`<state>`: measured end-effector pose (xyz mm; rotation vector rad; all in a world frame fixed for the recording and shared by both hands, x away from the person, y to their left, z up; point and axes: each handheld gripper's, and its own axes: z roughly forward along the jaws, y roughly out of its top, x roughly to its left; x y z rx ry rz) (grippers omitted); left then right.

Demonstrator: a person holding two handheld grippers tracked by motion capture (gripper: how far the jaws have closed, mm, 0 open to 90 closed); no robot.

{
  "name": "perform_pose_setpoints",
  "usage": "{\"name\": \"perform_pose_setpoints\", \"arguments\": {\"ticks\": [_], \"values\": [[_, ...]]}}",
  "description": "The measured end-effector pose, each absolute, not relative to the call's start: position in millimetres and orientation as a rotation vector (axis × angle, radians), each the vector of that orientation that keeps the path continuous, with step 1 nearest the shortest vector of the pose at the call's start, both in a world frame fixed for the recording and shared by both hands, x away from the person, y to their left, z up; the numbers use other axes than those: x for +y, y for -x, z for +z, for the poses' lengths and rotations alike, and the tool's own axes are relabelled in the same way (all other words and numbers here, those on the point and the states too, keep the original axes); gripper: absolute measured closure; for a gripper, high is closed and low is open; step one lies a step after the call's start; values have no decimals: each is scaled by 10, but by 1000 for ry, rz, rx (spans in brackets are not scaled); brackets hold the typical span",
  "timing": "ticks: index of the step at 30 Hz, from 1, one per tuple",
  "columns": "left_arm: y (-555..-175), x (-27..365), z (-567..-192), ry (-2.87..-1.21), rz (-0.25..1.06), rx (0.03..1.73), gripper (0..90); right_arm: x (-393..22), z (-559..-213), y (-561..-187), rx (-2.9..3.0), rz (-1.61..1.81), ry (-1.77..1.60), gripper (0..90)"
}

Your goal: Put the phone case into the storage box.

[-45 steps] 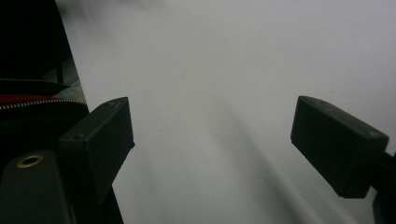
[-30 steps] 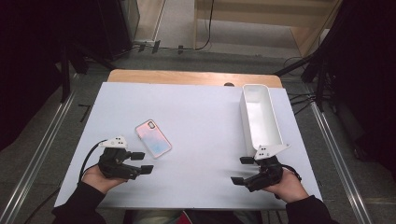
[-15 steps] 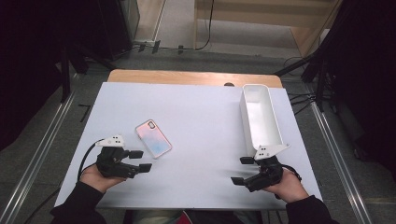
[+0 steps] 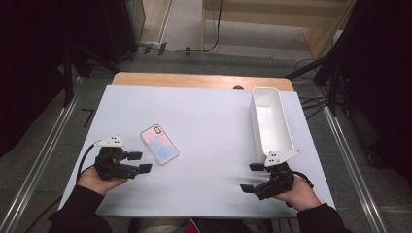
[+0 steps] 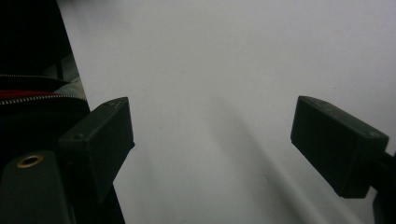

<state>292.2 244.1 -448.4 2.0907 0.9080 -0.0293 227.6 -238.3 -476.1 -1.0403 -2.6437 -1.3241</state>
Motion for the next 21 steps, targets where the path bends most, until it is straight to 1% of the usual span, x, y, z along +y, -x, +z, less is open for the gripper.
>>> {"name": "perform_pose_setpoints", "arguments": {"ticks": [5, 7, 11, 14, 15, 21], "values": [[-3001, 2497, -4472, -2079, -24, 931, 292, -2382, -4766, -2281, -2647, -1325, 1035, 118], [-3068, 2526, -4470, -2070, -24, 948, 314, -2381, -4765, -2281, -2645, -1325, 1037, 118], [-3149, 2544, -4467, -2066, -15, 957, 315, -2381, -4764, -2277, -2644, -1323, 1039, 118], [-3198, 2563, -4458, -2051, -15, 962, 317, -2384, -4764, -2277, -2643, -1322, 1041, 118], [-3218, 2571, -4453, -2046, -11, 964, 337, -2383, -4762, -2275, -2640, -1320, 1043, 118], [-3300, 2563, -4459, -2039, -10, 954, 339, -2381, -4767, -2282, -2644, -1321, 1040, 118]]}}
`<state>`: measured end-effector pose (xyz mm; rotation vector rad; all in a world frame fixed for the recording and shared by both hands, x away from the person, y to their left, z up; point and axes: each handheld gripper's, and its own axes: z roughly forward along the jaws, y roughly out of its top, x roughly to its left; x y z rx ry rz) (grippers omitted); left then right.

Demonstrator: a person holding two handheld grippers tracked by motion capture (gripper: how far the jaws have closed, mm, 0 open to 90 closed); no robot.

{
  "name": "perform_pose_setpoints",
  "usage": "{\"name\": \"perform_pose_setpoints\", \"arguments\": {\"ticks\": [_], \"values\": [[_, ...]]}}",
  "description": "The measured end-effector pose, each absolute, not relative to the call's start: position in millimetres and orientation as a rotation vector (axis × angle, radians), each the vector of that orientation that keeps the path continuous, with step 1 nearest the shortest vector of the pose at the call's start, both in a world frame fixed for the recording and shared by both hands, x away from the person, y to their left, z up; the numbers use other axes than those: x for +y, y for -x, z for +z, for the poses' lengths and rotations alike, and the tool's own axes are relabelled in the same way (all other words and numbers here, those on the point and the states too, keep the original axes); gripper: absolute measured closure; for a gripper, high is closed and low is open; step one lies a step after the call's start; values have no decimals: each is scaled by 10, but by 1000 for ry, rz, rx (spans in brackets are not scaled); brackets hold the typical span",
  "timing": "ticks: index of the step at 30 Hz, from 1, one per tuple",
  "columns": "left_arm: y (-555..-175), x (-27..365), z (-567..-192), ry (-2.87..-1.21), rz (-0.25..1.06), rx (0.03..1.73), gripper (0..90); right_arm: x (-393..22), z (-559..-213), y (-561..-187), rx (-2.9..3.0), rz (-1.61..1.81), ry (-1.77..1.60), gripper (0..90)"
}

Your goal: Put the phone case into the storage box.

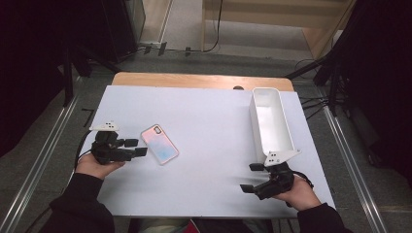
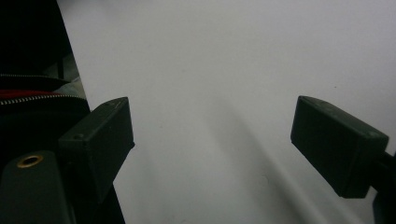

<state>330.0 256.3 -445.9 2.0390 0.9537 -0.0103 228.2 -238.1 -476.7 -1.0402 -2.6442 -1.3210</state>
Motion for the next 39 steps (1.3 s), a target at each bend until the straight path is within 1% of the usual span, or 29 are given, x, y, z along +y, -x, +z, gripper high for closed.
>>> {"name": "perform_pose_setpoints", "arguments": {"ticks": [5, 6, 8, 9, 10, 12, 13, 14, 15, 16, 21, 30, 39], "values": [[-3381, 2557, -4470, -2035, -21, 972, 377, -2380, -4769, -2285, -2645, -1322, 1041, 118], [-3393, 2555, -4467, -2034, -15, 973, 407, -2381, -4769, -2285, -2645, -1322, 1040, 118], [-3407, 2551, -4466, -2032, -18, 974, 413, -2381, -4769, -2284, -2642, -1319, 1045, 118], [-3445, 2542, -4465, -2032, -22, 975, 441, -2383, -4768, -2285, -2642, -1318, 1044, 118], [-3445, 2542, -4465, -2032, -22, 975, 478, -2383, -4768, -2285, -2642, -1318, 1044, 118], [-3488, 2518, -4458, -2051, 14, 970, 593, -2382, -4770, -2287, -2643, -1323, 1041, 118], [-3488, 2518, -4458, -2051, 14, 970, 673, -2382, -4770, -2287, -2643, -1323, 1041, 118], [-3508, 2504, -4455, -2066, 36, 966, 793, -2380, -4769, -2283, -2644, -1319, 1043, 118], [-3545, 2488, -4456, -2101, 63, 939, 867, -2379, -4768, -2283, -2644, -1320, 1041, 118], [-3583, 2479, -4475, -2107, 71, 931, 892, -2379, -4768, -2282, -2645, -1321, 1041, 118], [-3685, 2474, -4598, -2137, 54, 924, 894, -2384, -4768, -2280, -2645, -1322, 1042, 118], [-3722, 2473, -4747, -2192, 50, 937, 893, -2383, -4767, -2276, -2649, -1316, 1038, 118], [-3722, 2404, -4808, -2224, 27, 936, 893, -2386, -4765, -2270, -2643, -1320, 1039, 118]]}}
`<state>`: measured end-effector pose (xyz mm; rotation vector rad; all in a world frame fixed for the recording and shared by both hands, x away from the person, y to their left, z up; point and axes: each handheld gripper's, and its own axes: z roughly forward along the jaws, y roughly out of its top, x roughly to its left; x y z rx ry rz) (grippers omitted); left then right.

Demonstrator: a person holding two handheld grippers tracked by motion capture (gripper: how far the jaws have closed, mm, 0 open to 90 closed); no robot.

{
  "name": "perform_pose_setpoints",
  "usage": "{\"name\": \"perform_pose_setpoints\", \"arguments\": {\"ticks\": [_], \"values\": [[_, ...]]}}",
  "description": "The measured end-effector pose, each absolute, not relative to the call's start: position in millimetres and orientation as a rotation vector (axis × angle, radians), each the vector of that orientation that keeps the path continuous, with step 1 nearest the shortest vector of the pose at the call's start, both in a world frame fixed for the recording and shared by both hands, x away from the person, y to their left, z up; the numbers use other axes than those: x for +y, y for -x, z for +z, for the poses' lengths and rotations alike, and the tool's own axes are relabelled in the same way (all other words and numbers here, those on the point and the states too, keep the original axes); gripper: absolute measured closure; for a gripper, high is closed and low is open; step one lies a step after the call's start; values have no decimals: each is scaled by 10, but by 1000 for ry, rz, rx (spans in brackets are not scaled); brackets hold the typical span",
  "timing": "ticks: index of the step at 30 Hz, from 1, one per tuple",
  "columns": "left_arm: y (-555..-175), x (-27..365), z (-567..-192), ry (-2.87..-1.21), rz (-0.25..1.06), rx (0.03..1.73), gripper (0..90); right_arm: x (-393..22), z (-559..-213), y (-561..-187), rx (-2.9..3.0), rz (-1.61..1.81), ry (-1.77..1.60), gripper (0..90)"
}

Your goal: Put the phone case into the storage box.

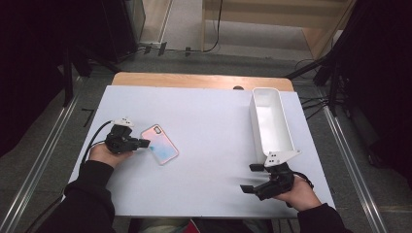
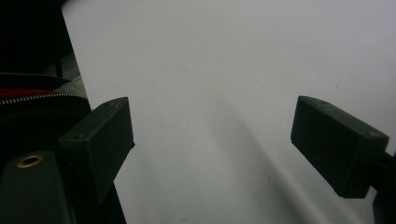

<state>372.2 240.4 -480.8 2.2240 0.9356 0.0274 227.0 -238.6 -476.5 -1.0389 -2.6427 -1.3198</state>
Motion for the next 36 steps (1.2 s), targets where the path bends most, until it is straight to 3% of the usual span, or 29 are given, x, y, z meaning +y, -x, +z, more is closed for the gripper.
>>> {"name": "perform_pose_setpoints", "arguments": {"ticks": [36], "values": [[-3790, 2164, -4882, -2212, 27, 922, 892, -2385, -4769, -2271, -2639, -1323, 1036, 118]]}}
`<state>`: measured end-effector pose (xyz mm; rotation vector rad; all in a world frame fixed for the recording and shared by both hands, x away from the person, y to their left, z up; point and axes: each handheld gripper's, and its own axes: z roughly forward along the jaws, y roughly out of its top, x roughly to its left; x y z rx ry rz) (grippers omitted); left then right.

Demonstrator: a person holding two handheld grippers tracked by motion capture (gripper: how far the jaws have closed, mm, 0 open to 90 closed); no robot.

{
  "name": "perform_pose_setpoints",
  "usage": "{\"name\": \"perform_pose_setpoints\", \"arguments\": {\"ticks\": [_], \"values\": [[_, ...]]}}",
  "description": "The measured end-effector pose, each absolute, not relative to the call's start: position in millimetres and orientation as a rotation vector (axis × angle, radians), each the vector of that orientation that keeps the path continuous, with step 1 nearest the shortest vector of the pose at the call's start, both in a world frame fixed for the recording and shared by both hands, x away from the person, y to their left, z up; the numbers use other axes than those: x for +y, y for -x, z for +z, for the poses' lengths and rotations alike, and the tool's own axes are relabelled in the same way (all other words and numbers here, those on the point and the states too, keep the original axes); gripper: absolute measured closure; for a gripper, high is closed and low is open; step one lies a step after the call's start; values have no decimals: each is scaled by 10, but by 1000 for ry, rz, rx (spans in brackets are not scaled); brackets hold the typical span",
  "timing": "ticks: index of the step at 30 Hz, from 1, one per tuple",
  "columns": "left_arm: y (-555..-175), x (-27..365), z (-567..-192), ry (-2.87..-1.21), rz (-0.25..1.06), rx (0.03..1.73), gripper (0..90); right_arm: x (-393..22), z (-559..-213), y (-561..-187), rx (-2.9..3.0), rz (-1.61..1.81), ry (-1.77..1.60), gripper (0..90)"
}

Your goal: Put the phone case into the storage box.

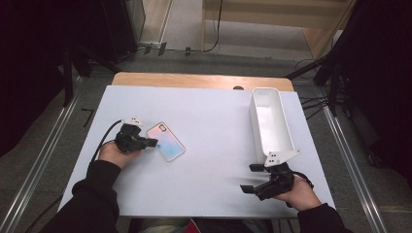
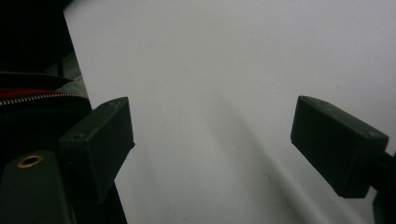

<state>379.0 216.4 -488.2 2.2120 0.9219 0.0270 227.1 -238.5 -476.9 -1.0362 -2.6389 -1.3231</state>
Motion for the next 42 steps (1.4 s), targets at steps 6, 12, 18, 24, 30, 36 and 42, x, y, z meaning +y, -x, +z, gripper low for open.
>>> {"name": "perform_pose_setpoints", "arguments": {"ticks": [6, 12, 18, 24, 30, 36, 42], "values": [[-3814, 2116, -4885, -2213, 23, 919, 892, -2385, -4768, -2270, -2639, -1323, 1037, 118], [-3833, 2030, -4894, -2209, 33, 909, 892, -2388, -4769, -2269, -2639, -1323, 1035, 118], [-3858, 1979, -4894, -2218, 29, 899, 892, -2403, -4769, -2253, -2633, -1320, 1049, 118], [-3895, 1902, -4902, -2217, 31, 888, 892, -2428, -4774, -2225, -2637, -1326, 1065, 118], [-3944, 1848, -4904, -2209, 35, 900, 892, -2457, -4775, -2193, -2629, -1325, 1089, 118], [-3970, 1807, -4905, -2215, 33, 896, 892, -2478, -4775, -2176, -2623, -1328, 1101, 118], [-3996, 1701, -4931, -2199, 20, 888, 891, -2481, -4777, -2182, -2629, -1332, 1100, 118]]}}
